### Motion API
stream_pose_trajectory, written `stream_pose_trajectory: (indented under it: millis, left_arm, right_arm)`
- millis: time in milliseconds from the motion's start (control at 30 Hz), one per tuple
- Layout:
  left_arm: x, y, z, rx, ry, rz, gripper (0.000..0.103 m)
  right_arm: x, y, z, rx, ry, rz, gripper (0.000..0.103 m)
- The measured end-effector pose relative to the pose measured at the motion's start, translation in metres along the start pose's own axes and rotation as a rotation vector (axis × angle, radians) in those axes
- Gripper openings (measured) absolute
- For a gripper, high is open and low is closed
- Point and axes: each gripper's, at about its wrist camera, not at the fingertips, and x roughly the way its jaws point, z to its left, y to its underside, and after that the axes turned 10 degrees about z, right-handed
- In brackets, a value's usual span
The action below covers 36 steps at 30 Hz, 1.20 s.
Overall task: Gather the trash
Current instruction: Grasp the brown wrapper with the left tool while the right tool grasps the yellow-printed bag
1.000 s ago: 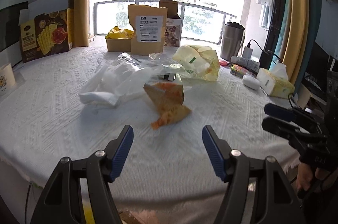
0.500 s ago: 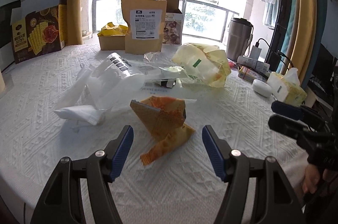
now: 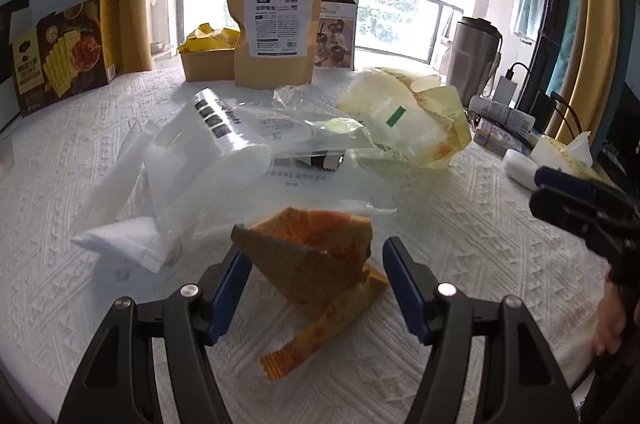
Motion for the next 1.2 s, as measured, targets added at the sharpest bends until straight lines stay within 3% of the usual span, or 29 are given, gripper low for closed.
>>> stream_pose_trajectory:
  millis: [67, 100, 300, 533, 700, 1067, 1133, 1200]
  left_arm:
    - [0.001, -0.001, 0.003, -0.008, 0.013, -0.001, 0.064]
    - [0.002, -0.001, 0.005, -0.01, 0.023, 0.001, 0.047]
    - [-0.004, 0.005, 0.014, -0.019, 0.047, -0.02, 0.044]
    - [-0.036, 0.008, 0.034, -0.062, 0.07, -0.113, 0.041]
    - [-0.058, 0.004, 0.053, -0.076, 0.062, -0.175, 0.041]
    - [-0.077, 0.015, 0.086, -0.124, 0.045, -0.235, 0.041]
    - [-0.08, 0.018, 0.091, -0.136, 0.042, -0.239, 0.041]
    - [-0.081, 0.02, 0.095, -0.141, 0.038, -0.239, 0.041]
  right_arm:
    - [0.003, -0.005, -0.002, 0.004, 0.0, 0.004, 0.06]
    - [0.005, -0.008, -0.002, 0.005, 0.002, 0.006, 0.061]
    - [0.016, -0.022, -0.002, 0.012, 0.017, 0.018, 0.061]
    - [0.036, -0.039, 0.007, 0.004, 0.032, 0.043, 0.061]
    - [0.047, -0.052, 0.013, 0.012, 0.038, 0.038, 0.081]
    - [0.077, -0.068, 0.012, 0.092, 0.012, 0.057, 0.081]
    - [0.08, -0.067, 0.012, 0.099, 0.004, 0.065, 0.072]
    - [0.083, -0.066, 0.013, 0.097, 0.004, 0.077, 0.051]
